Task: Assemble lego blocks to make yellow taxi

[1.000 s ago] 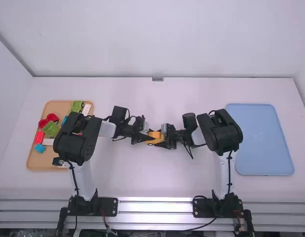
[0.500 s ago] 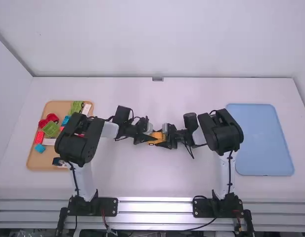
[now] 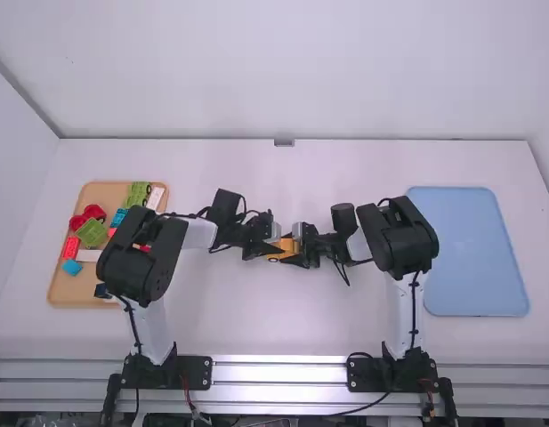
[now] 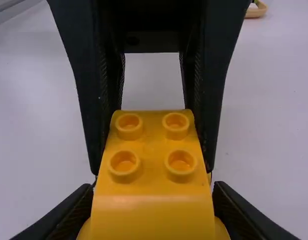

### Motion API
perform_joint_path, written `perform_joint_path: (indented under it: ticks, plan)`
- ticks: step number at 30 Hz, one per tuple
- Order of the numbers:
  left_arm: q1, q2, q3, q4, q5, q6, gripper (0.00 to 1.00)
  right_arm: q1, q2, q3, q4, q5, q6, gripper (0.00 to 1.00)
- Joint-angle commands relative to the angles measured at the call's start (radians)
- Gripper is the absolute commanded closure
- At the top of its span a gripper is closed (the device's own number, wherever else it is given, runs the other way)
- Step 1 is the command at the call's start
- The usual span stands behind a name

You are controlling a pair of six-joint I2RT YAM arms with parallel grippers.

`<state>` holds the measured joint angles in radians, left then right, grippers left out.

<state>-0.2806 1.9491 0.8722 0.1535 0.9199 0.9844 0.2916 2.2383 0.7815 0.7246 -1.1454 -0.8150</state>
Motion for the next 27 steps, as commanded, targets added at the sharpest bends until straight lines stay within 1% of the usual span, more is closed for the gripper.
perform_joint_path:
  ticks: [1,2,3,4,5,7,8,9,10,11,12,13,14,16,19,20,21,23,24,25,27]
  plan:
    - [-0.034,0.06,-0.029,-0.032,-0.23,-0.008,0.98,0.02,0.013,0.004,-0.007,0.045,-0.005,0.48]
    - [-0.034,0.06,-0.028,-0.031,-0.225,-0.008,0.95,0.018,0.013,0.004,-0.007,0.047,-0.005,0.48]
    - [-0.034,0.06,-0.027,-0.029,-0.209,-0.008,0.82,0.015,0.013,0.004,-0.007,0.046,-0.004,0.48]
    - [-0.033,0.06,-0.026,-0.024,-0.187,-0.008,0.73,0.013,0.013,0.004,-0.007,0.045,-0.004,0.48]
    - [-0.032,0.06,-0.022,-0.021,-0.17,-0.009,0.67,0.011,0.013,0.004,-0.008,0.045,-0.004,0.48]
    - [-0.016,0.056,-0.005,-0.023,-0.119,-0.009,0.68,0.004,0.013,0.004,-0.008,0.044,0.004,0.48]
    - [-0.006,0.049,0.004,-0.027,-0.077,-0.008,0.59,0.002,0.013,0.004,-0.008,0.045,0.006,0.48]
    - [-0.003,0.047,0.005,-0.027,-0.066,-0.007,0.58,0.001,0.013,0.004,-0.009,0.045,0.006,0.48]
    - [0.007,0.039,0.006,-0.024,-0.04,-0.008,0.53,-0.002,0.013,0.004,-0.012,0.043,0.002,0.48]
    - [0.029,0.025,0.006,-0.014,0.017,-0.007,0.53,-0.007,0.013,0.004,-0.016,0.044,0.002,0.48]
    - [0.04,0.02,0.006,-0.01,0.039,-0.007,0.52,-0.009,0.013,0.004,-0.017,0.046,0.003,0.47]
    - [0.052,0.015,0.006,-0.003,0.064,-0.007,0.47,-0.011,0.013,0.004,-0.02,0.046,0.003,0.47]
    - [0.072,0.008,0.005,0.008,0.093,-0.007,0.39,-0.013,0.013,0.004,-0.024,0.046,0.002,0.46]
    - [0.098,0.0,0.005,0.02,0.124,-0.008,0.39,-0.012,0.013,0.004,-0.025,0.046,0.002,0.46]
    - [0.197,-0.049,0.005,0.06,0.278,-0.008,0.43,-0.009,0.013,0.004,-0.026,0.046,0.002,0.46]
    - [0.208,-0.054,0.005,0.063,0.296,-0.008,0.43,-0.008,0.013,0.004,-0.025,0.046,0.002,0.46]
    - [0.251,-0.074,0.005,0.072,0.365,-0.008,0.43,-0.008,0.013,0.004,-0.024,0.046,0.002,0.45]
    - [0.293,-0.09,0.005,0.077,0.411,-0.008,0.01,-0.011,0.013,0.004,-0.017,0.043,0.003,0.45]
    - [0.332,-0.109,0.005,0.067,0.423,-0.008,0.01,-0.017,0.01,0.004,-0.003,0.042,0.013,0.45]
    - [0.342,-0.115,0.005,0.061,0.418,-0.008,0.01,-0.019,0.006,0.003,0.006,0.043,0.031,0.45]
    - [0.365,-0.129,0.004,0.043,0.367,-0.029,0.01,-0.027,-0.01,0.004,0.026,0.043,0.102,0.45]
